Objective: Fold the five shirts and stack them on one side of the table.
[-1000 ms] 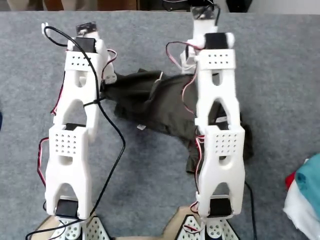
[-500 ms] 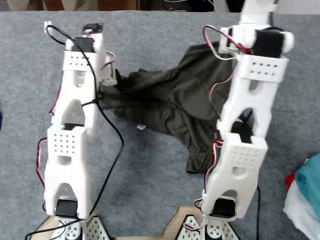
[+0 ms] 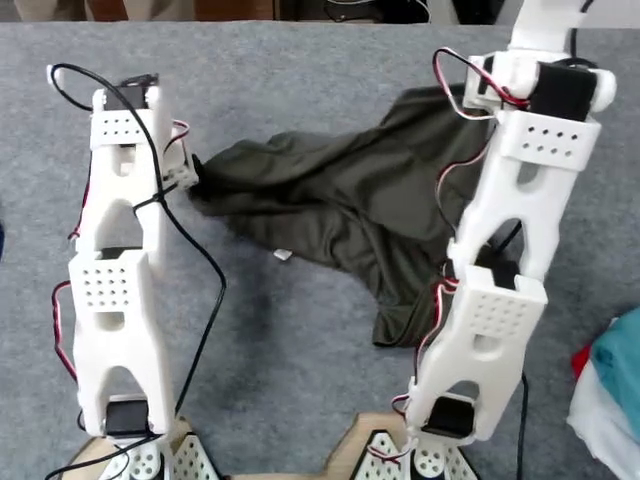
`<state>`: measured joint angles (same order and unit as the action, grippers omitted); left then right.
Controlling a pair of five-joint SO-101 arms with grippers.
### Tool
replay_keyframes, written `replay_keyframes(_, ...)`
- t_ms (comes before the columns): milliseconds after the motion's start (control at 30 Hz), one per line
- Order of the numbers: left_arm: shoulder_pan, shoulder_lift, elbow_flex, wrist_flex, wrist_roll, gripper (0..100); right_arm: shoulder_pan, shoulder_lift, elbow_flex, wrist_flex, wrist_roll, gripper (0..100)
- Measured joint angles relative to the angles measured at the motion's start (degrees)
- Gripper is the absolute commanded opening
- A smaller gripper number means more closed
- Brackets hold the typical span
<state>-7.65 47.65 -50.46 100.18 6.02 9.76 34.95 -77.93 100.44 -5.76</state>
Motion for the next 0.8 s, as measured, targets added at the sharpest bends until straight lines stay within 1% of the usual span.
replay_keyframes(133,-0.35,0.00,-4.04,0.00,7.56,25,2.73,0.09,-0.70,-2.81,0.00,0.5)
replay_keyframes(233,-0.18,0.00,-7.82,0.00,12.22,25,3.87,0.09,-5.27,-3.60,0.00,0.5)
replay_keyframes(400,3.52,0.00,-11.08,0.00,18.99,25,4.13,0.00,-11.52,-2.90,0.00,0.5)
replay_keyframes(467,5.54,0.00,-11.60,-0.26,21.63,25,4.31,0.00,-12.04,-0.44,0.00,0.5)
replay_keyframes(533,7.91,0.00,-11.69,-2.29,24.00,25,4.31,0.00,-11.69,0.79,0.35,0.5)
replay_keyframes(667,12.40,0.00,-11.69,-7.91,29.01,25,4.31,0.00,-4.22,1.05,2.29,0.5)
replay_keyframes(800,14.59,0.53,-11.69,-17.32,33.67,25,4.31,-0.18,6.77,1.05,4.66,0.5)
